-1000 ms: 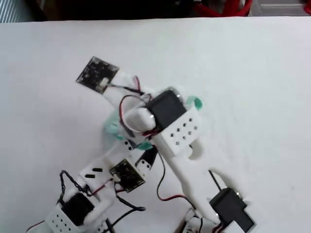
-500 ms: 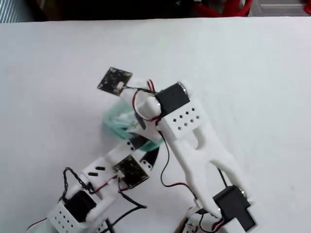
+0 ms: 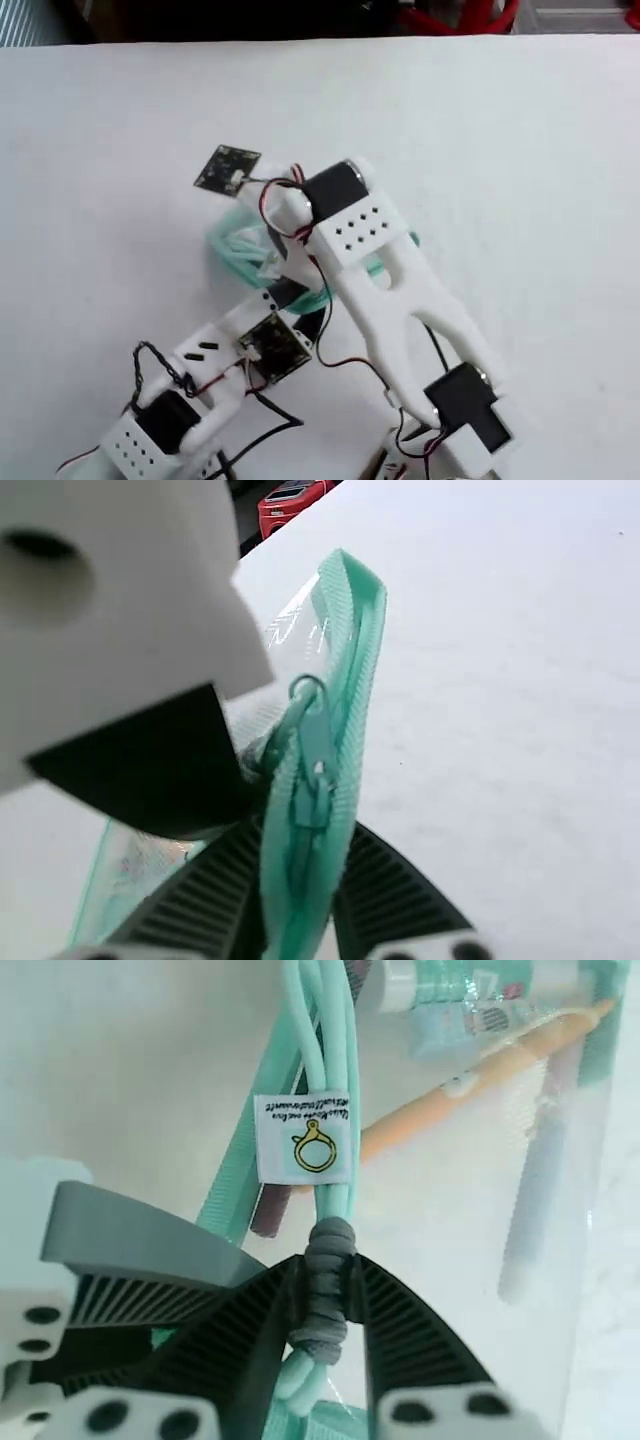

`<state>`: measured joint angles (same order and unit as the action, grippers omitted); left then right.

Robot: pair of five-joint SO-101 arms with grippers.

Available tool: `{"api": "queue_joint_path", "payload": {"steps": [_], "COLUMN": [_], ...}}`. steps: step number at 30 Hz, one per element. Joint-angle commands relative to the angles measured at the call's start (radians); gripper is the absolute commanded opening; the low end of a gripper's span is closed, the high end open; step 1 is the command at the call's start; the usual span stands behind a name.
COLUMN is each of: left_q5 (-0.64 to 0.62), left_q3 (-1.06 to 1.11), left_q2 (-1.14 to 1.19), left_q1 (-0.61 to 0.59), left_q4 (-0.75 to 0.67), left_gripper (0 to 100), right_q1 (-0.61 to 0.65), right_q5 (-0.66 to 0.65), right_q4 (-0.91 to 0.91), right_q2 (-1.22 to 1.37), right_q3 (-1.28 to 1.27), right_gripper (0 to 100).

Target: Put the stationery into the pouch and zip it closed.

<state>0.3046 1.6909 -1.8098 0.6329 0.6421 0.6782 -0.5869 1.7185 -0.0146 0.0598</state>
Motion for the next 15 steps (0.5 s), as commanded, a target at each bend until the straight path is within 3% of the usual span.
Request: {"api": "queue_joint_path", "payload": {"steps": [1, 8, 15], "left_q5": [0.002, -0.002, -0.098], "left_q3": [-0.029, -0.077, -0.147], "left_q2": [-0.018, -0.018, -0.018], "left_q1": [-0.047, -0.108, -0.191], "left_q4": [-0.028, -0.046, -0.048], "left_gripper": [2, 2, 2], "right_q1": [-0.039, -0.085, -0.07], "right_q5": [-0.003, 0.02, 0.172], "right_q4": [0.013, 0.007, -0.071], "right_q2": [-0.044, -0.251, -0.268], "right_q3": [0.074, 0.327, 0.358], "right_gripper": [1.9, 1.9, 1.9]}}
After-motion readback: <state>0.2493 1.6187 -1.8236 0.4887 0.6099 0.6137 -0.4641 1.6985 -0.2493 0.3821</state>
